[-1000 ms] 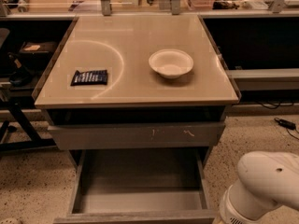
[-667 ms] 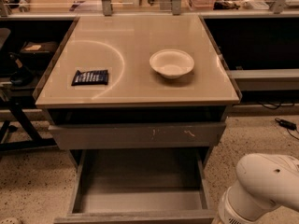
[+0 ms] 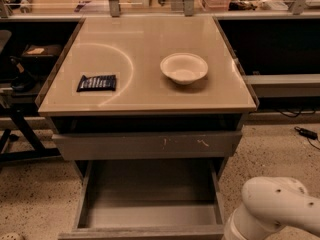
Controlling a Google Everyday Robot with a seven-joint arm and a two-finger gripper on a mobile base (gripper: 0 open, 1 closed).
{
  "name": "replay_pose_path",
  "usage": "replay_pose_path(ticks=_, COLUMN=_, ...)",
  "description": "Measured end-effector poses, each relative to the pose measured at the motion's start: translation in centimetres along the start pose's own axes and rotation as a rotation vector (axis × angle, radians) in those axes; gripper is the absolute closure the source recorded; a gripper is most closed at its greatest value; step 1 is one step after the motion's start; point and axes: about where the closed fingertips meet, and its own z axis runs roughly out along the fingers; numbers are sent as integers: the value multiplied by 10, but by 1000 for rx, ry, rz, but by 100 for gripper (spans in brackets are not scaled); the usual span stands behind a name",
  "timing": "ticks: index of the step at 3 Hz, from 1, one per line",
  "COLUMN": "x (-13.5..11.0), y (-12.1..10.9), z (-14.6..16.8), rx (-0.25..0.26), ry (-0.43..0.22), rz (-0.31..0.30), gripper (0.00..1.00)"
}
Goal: Close middle drawer
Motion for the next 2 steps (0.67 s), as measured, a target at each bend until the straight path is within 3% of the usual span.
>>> replay_pose_path(ticks=1, x=-12, y=-22, z=64, rx=-20, ry=-34, rz=50, gripper=100)
replay_pose_path(ticks=2, x=-21, y=-41, z=103, rx=-18, ry=-60, rz=87, gripper=100)
